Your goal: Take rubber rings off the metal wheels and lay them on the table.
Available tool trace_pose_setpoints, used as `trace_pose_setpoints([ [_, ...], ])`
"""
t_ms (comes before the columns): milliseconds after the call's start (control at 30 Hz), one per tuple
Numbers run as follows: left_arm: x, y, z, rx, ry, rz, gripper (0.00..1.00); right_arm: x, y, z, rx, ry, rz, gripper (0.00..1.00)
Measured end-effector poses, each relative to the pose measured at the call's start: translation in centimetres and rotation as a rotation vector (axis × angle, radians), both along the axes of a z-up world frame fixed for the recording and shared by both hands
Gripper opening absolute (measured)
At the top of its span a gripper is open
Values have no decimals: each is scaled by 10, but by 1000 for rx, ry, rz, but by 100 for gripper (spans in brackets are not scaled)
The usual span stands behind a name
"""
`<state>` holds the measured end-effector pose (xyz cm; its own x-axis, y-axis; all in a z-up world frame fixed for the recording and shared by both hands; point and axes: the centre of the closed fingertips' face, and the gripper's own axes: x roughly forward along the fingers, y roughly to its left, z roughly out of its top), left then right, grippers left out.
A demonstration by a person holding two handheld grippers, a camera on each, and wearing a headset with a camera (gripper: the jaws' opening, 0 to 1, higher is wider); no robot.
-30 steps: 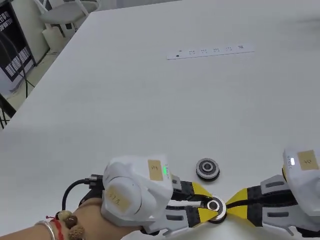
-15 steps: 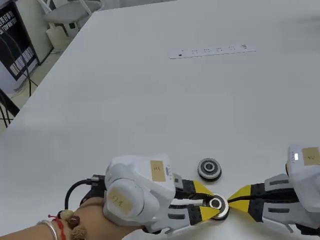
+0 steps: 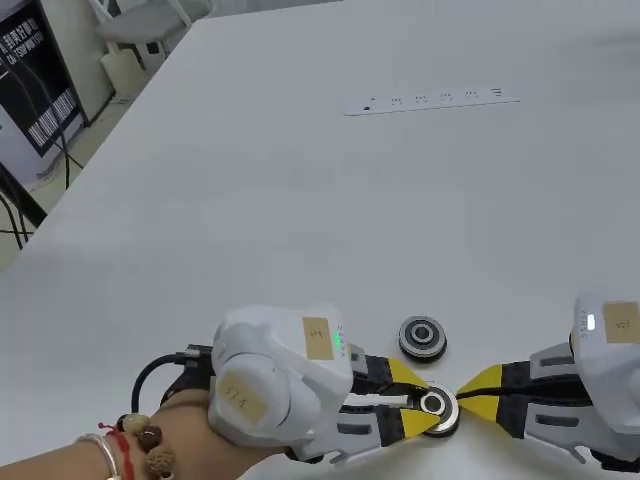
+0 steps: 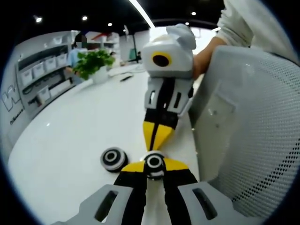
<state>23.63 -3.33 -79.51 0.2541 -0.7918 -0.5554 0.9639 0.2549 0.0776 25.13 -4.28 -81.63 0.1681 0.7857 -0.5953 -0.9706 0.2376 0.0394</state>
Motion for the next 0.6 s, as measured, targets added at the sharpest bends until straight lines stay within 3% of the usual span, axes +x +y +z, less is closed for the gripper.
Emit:
trace_pose_setpoints([
  [200, 0, 0, 0, -2, 2, 1, 13, 3, -2, 5, 128, 245, -141, 0],
  [300, 0, 0, 0, -5, 6, 5, 13, 3, -3, 8, 153, 302, -162, 0],
  [367, 0, 0, 0, -4, 5, 3, 13, 2, -2, 10, 168, 365, -187, 0],
  [600, 0, 0, 0, -17, 6, -1, 13, -2, 0, 11, 178, 410, -197, 0],
])
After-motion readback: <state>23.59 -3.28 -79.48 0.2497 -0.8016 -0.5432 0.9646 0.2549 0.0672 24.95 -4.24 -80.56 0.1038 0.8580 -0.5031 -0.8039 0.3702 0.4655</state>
